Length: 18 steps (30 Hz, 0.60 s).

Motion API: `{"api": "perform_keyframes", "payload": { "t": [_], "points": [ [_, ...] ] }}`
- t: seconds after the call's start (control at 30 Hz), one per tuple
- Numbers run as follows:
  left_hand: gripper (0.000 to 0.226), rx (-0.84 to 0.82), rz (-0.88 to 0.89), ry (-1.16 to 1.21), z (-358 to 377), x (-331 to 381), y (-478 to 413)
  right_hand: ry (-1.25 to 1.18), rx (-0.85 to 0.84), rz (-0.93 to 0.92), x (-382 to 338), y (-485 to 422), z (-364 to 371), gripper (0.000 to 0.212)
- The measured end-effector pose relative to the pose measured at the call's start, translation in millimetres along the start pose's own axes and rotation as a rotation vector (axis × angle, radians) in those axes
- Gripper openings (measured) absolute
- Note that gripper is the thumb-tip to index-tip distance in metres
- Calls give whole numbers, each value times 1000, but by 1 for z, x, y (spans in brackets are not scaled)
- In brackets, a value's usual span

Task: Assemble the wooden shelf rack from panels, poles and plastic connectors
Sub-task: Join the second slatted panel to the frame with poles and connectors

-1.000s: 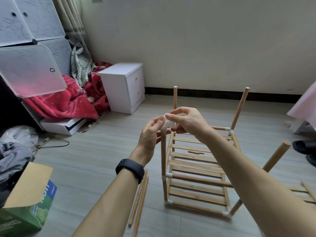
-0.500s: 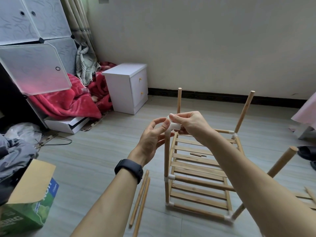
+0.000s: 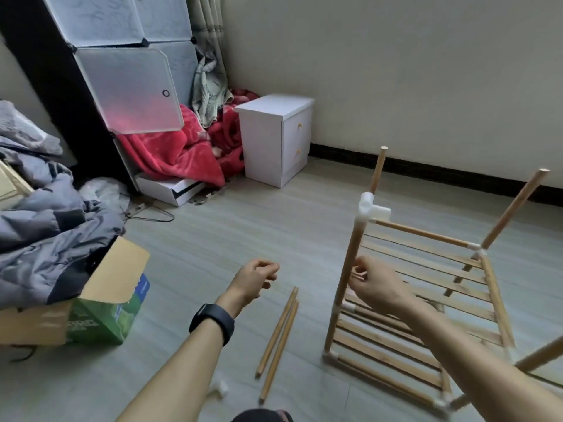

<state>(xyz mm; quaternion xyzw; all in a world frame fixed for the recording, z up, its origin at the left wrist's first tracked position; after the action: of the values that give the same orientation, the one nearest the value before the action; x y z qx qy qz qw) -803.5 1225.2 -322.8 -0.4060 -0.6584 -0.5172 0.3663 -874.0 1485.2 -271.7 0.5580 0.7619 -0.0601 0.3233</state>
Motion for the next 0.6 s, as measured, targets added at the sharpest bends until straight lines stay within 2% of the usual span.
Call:
{"api": "perform_keyframes", "payload": {
  "t": [0.1,0.2,0.3,0.4,0.47,0.6],
  "points": [
    [23,77,-227,-223,-34,-117,14,258,-118,114,23,-4,49,82],
    [41,74,-499,-401,-55,-227,46,353,-112,174,49,-2,85,87],
    [58,18,-698,-503,-51,-300,76,499,13,134,60,7,108,86],
    [56,-32,-779,-647,-37,-340,90,493,79,118,60,5,111,80],
    [46,-61,-801,-668,-25,-364,96,496,75,125,60,0,108,77],
    [36,-62,-735,-702,-5,-383,103,511,62,156,63,-2,107,77]
  ]
}}
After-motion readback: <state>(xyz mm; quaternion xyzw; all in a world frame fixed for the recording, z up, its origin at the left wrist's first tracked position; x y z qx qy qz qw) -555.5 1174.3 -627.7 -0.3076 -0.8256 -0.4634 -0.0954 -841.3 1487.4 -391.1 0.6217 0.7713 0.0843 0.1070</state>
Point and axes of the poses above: each hand's wrist, its own y-axis away from the middle knuckle, its own z-axis out of the palm, x = y × z, the point moved 10 cm from there along -y, towards the middle knuckle, and after that the axes turned 8 degrees about -x, right-handed, at the moved point
